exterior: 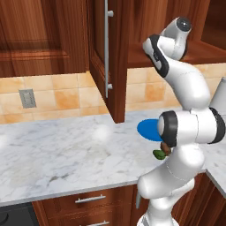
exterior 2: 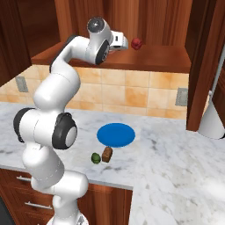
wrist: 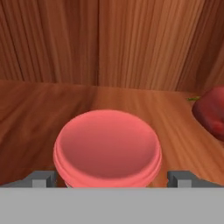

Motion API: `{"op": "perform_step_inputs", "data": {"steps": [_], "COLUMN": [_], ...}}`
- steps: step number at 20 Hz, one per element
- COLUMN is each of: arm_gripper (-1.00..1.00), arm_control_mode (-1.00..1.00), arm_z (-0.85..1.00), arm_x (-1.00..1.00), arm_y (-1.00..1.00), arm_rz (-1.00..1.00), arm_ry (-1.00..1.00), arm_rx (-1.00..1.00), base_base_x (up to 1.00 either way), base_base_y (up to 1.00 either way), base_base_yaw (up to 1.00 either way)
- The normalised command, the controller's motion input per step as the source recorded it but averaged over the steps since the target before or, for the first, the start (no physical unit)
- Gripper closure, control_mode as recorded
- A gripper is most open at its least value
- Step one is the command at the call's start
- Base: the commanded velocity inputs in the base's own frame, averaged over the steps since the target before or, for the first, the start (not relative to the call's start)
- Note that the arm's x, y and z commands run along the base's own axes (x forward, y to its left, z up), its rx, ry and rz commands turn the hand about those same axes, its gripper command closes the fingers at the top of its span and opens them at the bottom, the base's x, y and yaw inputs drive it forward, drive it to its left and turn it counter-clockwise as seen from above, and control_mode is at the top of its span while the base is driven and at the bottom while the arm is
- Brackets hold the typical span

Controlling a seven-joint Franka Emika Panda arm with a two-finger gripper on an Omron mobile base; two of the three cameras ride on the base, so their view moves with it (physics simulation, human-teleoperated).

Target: Pick the avocado and bread from the counter and place them on the plate. Then pick the jam from the cabinet and place it next to the plate. Lastly close the cabinet door.

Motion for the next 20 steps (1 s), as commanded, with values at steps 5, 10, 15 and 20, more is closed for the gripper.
{"op": "perform_step_inputs", "data": {"steps": [5, 10, 15, 20], "arm_gripper": [-1.0, 1.0, 1.0, 1.0], "arm_control_mode": [-1.0, -1.0, -1.0, -1.0], "arm_z": [0.0, 0.0, -0.01, -0.14], "arm_x": [0.33, 0.15, -0.02, -0.23], "arm_y": [-0.01, -0.02, -0.1, -0.07], "arm_rz": [0.0, 0.0, 0.0, 0.0], "arm_ry": [0.0, 0.0, -0.03, -0.11], "arm_rx": [0.0, 0.0, 0.0, 0.0], "base_base_x": [0.0, 0.0, 0.0, 0.0], "base_base_y": [0.0, 0.0, 0.0, 0.0], "base_base_yaw": [0.0, 0.0, 0.0, 0.0]}}
